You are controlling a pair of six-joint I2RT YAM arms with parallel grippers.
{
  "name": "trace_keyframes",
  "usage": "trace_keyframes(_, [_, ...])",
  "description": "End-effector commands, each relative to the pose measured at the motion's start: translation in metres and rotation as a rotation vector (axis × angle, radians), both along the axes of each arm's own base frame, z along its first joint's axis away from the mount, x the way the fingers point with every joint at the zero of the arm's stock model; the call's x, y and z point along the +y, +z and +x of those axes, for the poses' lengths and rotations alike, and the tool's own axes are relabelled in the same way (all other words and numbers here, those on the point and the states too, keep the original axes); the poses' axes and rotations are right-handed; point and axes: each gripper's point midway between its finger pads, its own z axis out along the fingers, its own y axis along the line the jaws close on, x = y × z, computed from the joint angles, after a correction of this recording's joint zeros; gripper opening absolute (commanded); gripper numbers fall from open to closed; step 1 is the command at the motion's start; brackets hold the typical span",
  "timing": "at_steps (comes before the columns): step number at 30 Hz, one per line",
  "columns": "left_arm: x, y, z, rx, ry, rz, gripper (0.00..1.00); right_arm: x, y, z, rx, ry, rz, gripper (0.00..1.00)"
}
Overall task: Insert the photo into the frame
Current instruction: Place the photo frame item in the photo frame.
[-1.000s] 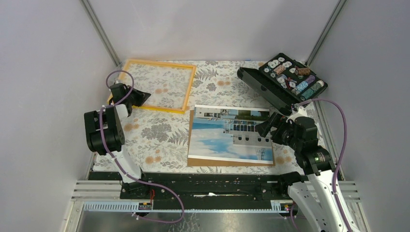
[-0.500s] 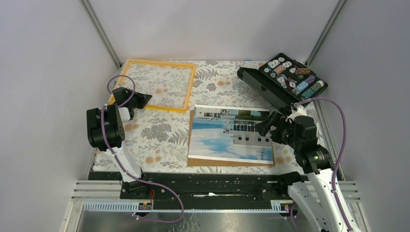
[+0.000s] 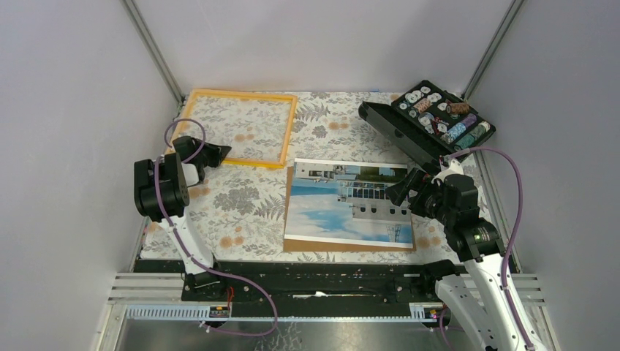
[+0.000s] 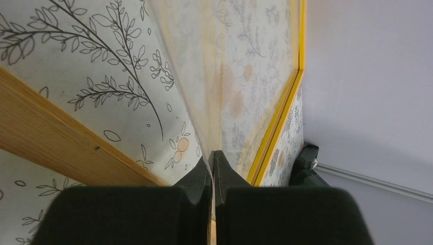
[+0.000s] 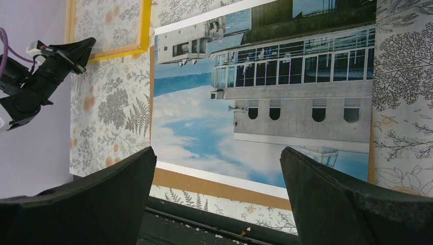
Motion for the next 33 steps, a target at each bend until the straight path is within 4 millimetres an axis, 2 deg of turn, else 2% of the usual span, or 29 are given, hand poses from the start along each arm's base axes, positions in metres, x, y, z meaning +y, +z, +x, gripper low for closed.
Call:
trace_keyframes(1, [0.001,0.019,0.015,-0.082,-0.020,0.016,0.00,0.004,0.008,0.005,-0.038,0.014,0.009,1.00])
trace_keyframes(5, [0.000,0.013,0.014,-0.048,-0.024,0.013,0.00,0.004,0.008,0.006,-0.039,0.012,0.010,1.00])
trace_keyframes(9, [0.002,0.010,0.011,0.002,-0.027,0.022,0.06,0.005,0.007,0.006,-0.037,0.013,0.014,1.00])
trace_keyframes(13, [0.002,0.006,0.008,0.065,-0.027,0.026,0.16,0.005,0.006,0.005,-0.036,0.015,0.017,1.00])
trace_keyframes(15, [0.003,0.009,0.008,0.071,-0.024,0.028,0.24,0.005,0.005,0.005,-0.035,0.016,0.017,1.00])
trace_keyframes(17, [0.005,0.008,0.004,0.105,-0.014,0.041,0.39,0.005,0.004,0.004,-0.033,0.015,0.019,1.00])
trace_keyframes(22, [0.011,0.019,0.001,0.148,-0.019,0.095,0.67,0.006,0.004,0.003,-0.036,0.019,0.024,1.00])
trace_keyframes(27, [0.020,0.030,-0.007,0.187,-0.004,0.161,0.85,0.006,0.005,0.002,-0.045,0.020,0.023,1.00])
trace_keyframes(30, [0.015,0.031,-0.014,0.213,-0.030,0.148,0.98,0.005,0.003,0.001,-0.044,0.020,0.021,1.00])
trace_keyframes(33, [0.007,0.029,-0.016,0.225,-0.067,0.107,0.99,0.005,0.002,0.001,-0.046,0.018,0.020,1.00])
